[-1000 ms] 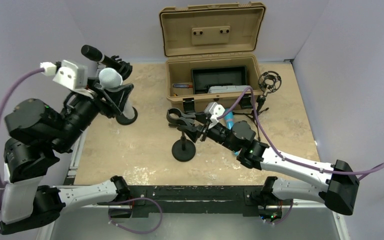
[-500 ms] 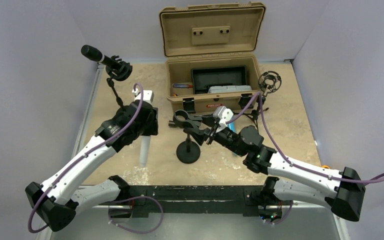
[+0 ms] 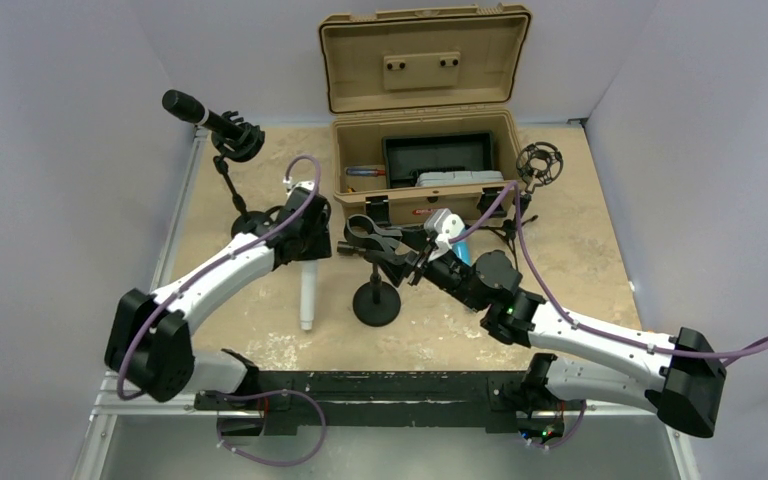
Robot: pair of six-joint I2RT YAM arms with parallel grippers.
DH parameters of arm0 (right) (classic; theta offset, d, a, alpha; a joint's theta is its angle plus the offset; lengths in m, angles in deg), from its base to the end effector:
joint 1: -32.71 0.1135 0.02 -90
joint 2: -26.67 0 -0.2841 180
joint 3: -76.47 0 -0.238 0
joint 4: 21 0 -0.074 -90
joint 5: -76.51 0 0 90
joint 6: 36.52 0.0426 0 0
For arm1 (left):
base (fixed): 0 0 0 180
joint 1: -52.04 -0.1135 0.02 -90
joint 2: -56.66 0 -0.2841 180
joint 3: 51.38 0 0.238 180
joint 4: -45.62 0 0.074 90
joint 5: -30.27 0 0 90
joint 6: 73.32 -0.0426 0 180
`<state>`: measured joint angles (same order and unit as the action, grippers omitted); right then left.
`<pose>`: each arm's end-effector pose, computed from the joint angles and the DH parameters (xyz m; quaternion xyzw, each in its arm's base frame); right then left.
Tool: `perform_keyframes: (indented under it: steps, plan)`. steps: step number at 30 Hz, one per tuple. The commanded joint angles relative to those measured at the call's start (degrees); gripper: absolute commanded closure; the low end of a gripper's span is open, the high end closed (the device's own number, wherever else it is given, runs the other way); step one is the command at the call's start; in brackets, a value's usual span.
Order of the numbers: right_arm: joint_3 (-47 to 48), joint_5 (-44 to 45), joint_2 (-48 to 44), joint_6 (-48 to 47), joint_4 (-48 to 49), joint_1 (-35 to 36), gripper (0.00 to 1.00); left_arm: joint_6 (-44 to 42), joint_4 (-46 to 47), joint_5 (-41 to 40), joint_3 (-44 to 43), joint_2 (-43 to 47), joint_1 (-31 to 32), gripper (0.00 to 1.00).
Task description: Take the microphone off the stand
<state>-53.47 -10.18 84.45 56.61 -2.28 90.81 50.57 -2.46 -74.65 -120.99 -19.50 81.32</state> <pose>0.1177 0.1844 0.3441 -0.2737 0.5743 0.3770 0.6731 0.2279 -0.1152 0.2683 -0.0774 0.9423 -0.0524 0.3214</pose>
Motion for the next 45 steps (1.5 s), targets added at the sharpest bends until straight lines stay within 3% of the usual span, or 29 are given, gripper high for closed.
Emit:
perform_keyframes:
  steps: [1,12,25,29,37,41,45]
  plan:
    - [1.54,0.39,0.76,1.65,1.74,-0.14,1.0,1.33,3.68,1.75,-1.39,-5.07,-0.41,0.98]
    - [1.25,0.91,1.36,1.69,1.38,-0.1,1.0,3.58,3.55,2.22,-1.04,-9.47,-0.41,0.59]
    - [1.45,0.91,1.54,1.26,1.49,-0.1,1.0,3.31,2.99,3.45,-0.88,-8.28,-0.36,0.35]
    - [1.22,0.58,1.57,1.17,1.66,-0.1,1.0,3.48,2.16,4.32,-0.7,-6.6,-0.45,0.34]
    - [1.06,0.47,1.73,1.5,1.95,-0.1,0.98,3.23,-0.01,11.96,0.09,7.22,-0.45,0.31]
    - [1.04,-0.09,1.31,1.78,1.93,-0.1,0.83,1.83,-2.5,17.85,-2.05,17.93,-0.4,0.25]
    - [1.57,-0.48,0.31,1.76,0.49,-0.05,0.55,1.47,-3.93,22.72,-5.7,25.68,-0.45,0.14]
